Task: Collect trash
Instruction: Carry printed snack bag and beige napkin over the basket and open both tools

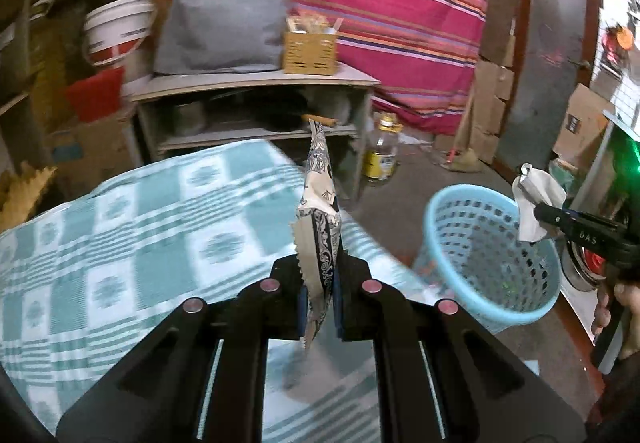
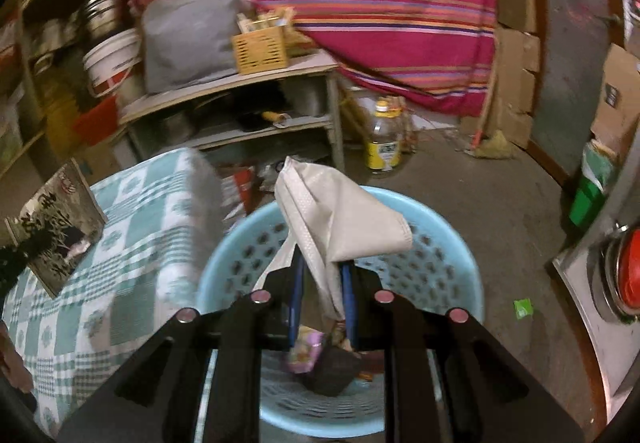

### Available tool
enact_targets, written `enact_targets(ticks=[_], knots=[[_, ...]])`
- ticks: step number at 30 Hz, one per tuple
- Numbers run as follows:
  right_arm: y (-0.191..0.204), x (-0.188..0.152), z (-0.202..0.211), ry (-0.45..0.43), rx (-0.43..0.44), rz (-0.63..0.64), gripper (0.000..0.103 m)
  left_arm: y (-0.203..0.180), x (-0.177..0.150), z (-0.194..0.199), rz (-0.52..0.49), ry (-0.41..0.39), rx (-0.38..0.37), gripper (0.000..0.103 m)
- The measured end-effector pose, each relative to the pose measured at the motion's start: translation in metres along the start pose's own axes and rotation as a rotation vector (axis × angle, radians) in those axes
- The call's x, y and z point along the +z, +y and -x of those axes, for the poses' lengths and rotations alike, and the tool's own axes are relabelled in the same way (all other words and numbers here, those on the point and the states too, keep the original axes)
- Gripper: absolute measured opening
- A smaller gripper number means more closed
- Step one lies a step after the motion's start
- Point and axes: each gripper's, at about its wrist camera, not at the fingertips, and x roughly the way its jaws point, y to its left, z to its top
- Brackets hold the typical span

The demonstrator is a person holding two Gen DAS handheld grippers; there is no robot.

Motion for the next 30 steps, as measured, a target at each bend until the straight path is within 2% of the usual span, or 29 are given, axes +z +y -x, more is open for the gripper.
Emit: enact_targets(ticks=[2,8,15,20,21,23,25,29,30], knots=[[-0.013,0.0,-0.002,0.002,-0.013,-0.018,0.018,-0.024,0.002,-0.012,-0.014,0.008,-0.042,0.008],[-0.038,-0.002,-0.01,0.018,-0.032,-0.061,0.018,-0.081,0.005,-0.033,-0.059,0.003,-0.1,0.008],[-0.051,-0.005,-0.012,0.019,-0.044,-0.097,0.018,-0.123,0.009,-0.063,-0.053,0.044,-0.165,0.008],[-0.057,-0.006,-0.015,0.028,-0.052,-0.104,0.018,-0.148,0.006,-0.081,-0.072,0.06,-0.178,0.009],[-0.059,-0.006,-0.015,0.03,-0.053,-0.107,0.018,-0.149,0.007,-0.085,-0.073,0.065,-0.176,0.013],[-0.062,-0.007,-0.016,0.032,-0.054,-0.11,0.018,-0.15,0.007,-0.09,-0.071,0.076,-0.172,0.029],[-0.063,-0.007,-0.017,0.036,-0.059,-0.114,0.018,-0.147,0.008,-0.091,-0.066,0.08,-0.17,0.05],[-0.066,-0.009,-0.021,0.051,-0.056,-0.122,0.018,-0.14,0.008,-0.082,-0.059,0.069,-0.161,0.059],[-0.064,-0.009,-0.022,0.054,-0.052,-0.12,0.018,-0.137,0.008,-0.077,-0.058,0.059,-0.15,0.064]])
